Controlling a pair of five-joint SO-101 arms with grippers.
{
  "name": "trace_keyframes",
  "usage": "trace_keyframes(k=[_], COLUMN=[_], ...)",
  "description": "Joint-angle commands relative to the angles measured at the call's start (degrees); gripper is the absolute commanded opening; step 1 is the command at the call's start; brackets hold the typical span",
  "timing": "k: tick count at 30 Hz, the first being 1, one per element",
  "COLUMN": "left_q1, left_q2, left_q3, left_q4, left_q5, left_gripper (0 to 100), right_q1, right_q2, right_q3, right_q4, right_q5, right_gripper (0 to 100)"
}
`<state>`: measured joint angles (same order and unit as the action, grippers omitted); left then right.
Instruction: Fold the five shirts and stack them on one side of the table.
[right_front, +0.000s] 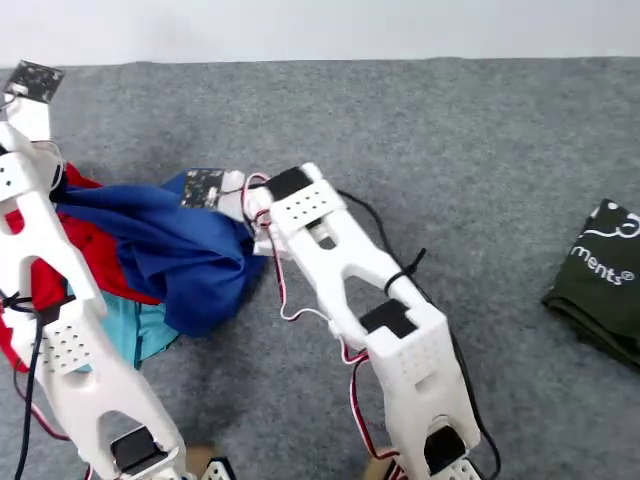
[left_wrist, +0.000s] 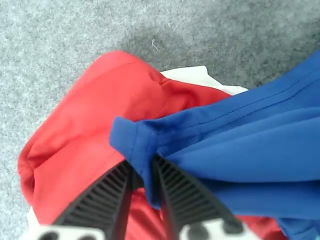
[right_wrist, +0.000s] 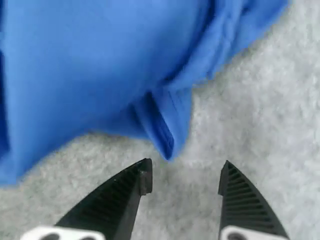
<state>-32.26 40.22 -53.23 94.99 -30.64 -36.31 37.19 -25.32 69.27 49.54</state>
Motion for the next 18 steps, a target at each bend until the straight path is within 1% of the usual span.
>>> trace_keyframes(k=[1,5,11,14,16,18], left_q1=[-0.26,-0.09,-0.18,-0.26,-0.26,-0.26], left_q2=[-0.62,-0.53,-0.53,-0.53,-0.53,-0.53], left_q3=[-0.48,-0.22,-0.13,-0.13,-0.13,-0.13], left_q4=[-1.14,-1.14,-1.14,-1.14,-1.14,-1.14], left_q5=[-0.53,-0.44,-0.44,-0.44,-0.44,-0.44], left_gripper=[0,0,0,0,0,0], right_q1=[-1.80,-2.15,-1.54,-1.19,-1.19,-1.19], right_q2=[0.57,4.53,13.58,18.42,21.23,23.43], right_q3=[-3.52,-7.12,-17.58,-23.82,-28.57,-33.41], right_q4=[-0.92,-1.01,-0.75,0.92,3.30,5.76], right_q5=[0.88,0.88,0.97,2.99,3.69,3.69], right_gripper=[23.0,23.0,22.6,21.7,16.5,8.1])
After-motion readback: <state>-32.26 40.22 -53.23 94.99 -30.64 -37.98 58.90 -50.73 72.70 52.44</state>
